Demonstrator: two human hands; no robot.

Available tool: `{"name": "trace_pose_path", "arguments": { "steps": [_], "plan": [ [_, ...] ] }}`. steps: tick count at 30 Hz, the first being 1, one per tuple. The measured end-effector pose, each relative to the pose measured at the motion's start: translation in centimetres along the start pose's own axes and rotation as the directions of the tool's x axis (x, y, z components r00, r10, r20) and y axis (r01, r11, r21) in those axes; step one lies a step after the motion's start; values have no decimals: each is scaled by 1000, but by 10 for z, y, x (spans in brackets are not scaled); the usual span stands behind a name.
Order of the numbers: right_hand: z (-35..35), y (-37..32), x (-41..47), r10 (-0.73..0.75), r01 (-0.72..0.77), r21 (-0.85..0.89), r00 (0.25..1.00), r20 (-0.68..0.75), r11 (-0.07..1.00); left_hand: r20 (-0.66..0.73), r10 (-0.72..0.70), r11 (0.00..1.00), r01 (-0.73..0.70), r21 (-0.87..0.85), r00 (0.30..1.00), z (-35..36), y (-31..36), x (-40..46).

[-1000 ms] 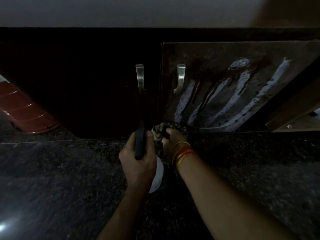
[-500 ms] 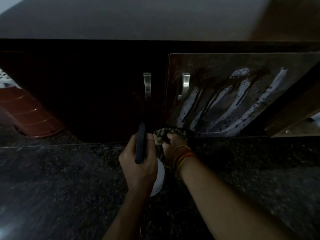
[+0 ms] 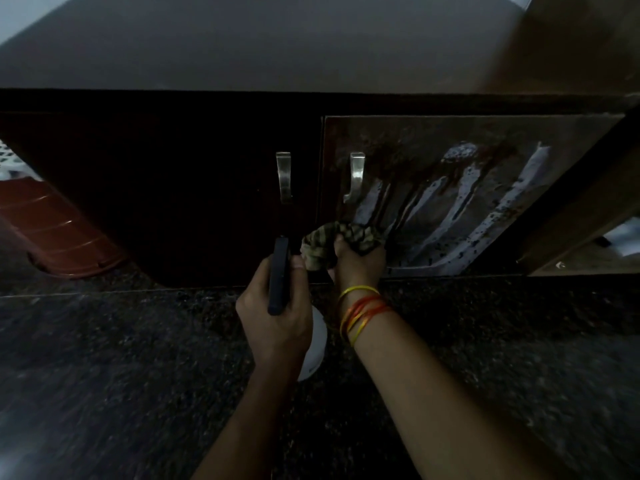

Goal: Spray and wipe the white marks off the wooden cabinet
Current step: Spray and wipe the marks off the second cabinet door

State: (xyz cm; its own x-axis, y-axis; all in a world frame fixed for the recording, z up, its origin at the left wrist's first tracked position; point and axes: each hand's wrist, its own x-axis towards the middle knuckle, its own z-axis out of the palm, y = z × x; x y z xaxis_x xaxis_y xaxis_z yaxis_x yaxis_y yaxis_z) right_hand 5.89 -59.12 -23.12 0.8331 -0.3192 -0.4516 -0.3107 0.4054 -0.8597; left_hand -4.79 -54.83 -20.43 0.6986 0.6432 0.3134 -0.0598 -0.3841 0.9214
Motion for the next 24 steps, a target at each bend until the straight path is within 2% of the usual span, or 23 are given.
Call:
{"name": "trace_pose_path", "arguments": {
  "steps": [6,9,16,24],
  "plan": [
    [-17,-6,-5,-59,54,-162,998,-22,985,8,29,999,-29,-16,1000,-3,8,2],
    [-13,-19,-9,-75,69,-169,997,-27,983,-9,21,1000,-22,-18,1000,-5,4,4],
    [-10,-43,-21,-273,268,-201,962,1,942,-32,-8,999,7,-32,999,-9,3,6],
    [-8,-45,-22,-334,310,-342,942,-14,887,-53,-3,998,-1,-62,999,-12,7,8]
  ]
}}
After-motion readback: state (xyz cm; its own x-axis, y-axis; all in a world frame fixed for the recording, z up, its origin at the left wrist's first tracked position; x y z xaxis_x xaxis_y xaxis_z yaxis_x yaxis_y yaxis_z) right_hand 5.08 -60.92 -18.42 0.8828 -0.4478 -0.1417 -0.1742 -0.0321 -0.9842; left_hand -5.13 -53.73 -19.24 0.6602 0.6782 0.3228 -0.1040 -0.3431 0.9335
